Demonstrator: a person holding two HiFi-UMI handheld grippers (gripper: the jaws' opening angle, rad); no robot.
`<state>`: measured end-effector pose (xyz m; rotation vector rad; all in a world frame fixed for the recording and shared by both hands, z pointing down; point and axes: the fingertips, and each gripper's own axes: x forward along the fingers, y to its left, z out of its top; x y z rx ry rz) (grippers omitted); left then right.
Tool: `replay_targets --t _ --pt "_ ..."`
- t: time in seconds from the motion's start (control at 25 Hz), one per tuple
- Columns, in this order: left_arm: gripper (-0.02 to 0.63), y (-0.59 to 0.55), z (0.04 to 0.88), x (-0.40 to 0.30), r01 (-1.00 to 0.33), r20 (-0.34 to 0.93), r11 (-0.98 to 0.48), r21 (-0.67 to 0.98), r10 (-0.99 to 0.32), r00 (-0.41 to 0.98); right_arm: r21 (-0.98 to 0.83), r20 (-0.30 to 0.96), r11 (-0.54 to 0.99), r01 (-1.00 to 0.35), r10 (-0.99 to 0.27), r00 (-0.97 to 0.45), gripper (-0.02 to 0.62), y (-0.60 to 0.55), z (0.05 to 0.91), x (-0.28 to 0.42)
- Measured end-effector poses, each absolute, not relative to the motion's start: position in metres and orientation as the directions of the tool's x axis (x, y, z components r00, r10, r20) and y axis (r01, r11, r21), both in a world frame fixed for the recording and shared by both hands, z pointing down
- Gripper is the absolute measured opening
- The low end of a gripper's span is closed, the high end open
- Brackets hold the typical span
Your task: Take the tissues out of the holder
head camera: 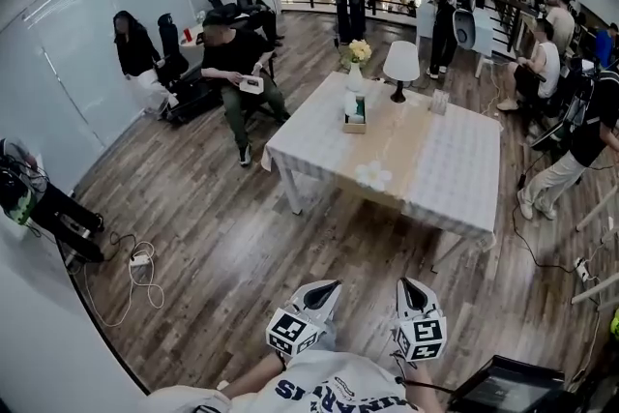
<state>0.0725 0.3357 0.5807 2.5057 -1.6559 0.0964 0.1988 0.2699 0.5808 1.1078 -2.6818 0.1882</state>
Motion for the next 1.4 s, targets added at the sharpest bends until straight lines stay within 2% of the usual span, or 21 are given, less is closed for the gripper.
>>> replay_targets --t 0.64,0.96,1.4 --pt "0.000 0.182 0.567 -0.048 -0.908 0.081 -0.411 0.084 -0.905 0.417 -0.004 0.294 0.710 -0.704 -0.672 -0.680 0.008 0.151 0.567 0.082" --pt "0.000 0.144 0.584 -0.106 -0.896 0.113 -0.439 0.067 -0.889 0.444 -0.007 0.315 0.694 -0.720 -0.682 -0.660 0.008 0.106 0.581 0.029" --pt "0.000 0.112 0.599 -0.143 -0.910 0.148 -0.404 0.091 -0.898 0.414 -0.011 0.363 0.652 -0.758 -0.704 -0.610 0.008 0.047 0.611 0.020"
